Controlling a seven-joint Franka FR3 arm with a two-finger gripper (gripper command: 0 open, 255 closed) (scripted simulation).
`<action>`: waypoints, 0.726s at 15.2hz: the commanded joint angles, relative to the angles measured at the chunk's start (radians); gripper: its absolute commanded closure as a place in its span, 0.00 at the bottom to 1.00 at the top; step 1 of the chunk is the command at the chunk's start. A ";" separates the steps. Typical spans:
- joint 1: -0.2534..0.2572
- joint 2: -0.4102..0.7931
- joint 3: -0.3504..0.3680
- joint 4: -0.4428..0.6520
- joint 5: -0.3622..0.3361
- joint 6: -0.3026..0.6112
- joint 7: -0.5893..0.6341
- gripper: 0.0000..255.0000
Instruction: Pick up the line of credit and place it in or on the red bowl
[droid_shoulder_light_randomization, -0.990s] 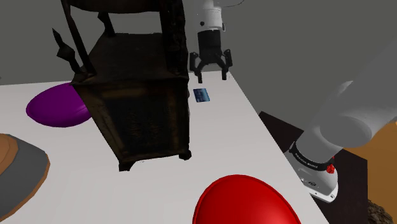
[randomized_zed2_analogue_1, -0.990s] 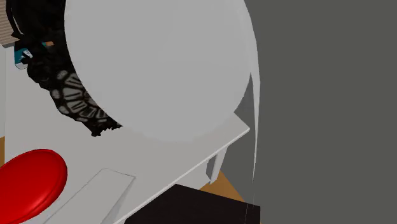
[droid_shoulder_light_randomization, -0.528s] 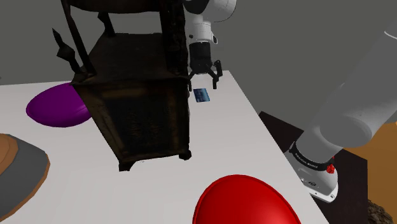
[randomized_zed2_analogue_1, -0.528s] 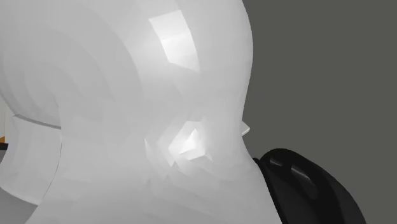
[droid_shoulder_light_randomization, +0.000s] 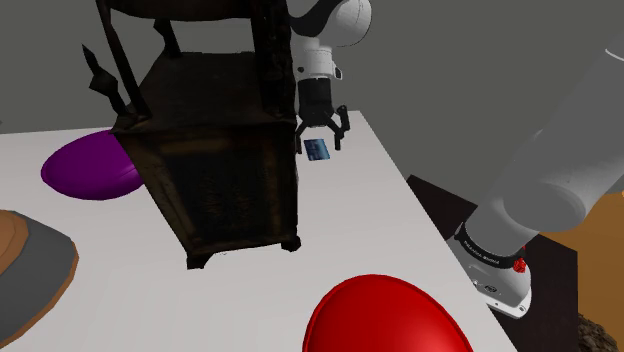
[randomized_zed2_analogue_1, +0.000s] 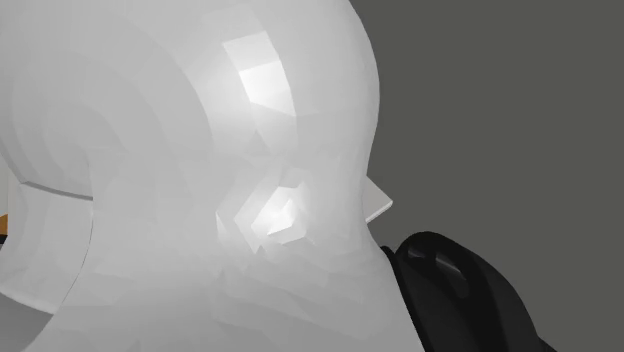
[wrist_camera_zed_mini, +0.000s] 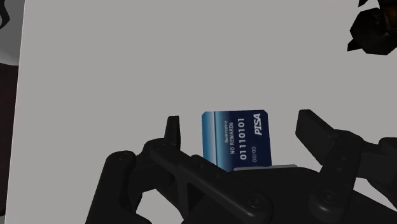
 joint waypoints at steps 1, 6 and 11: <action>0.000 0.000 0.000 -0.001 0.000 0.001 0.000 0.00; 0.000 0.000 0.000 -0.001 0.000 0.000 0.000 1.00; 0.000 0.000 0.000 0.000 0.000 0.000 0.000 1.00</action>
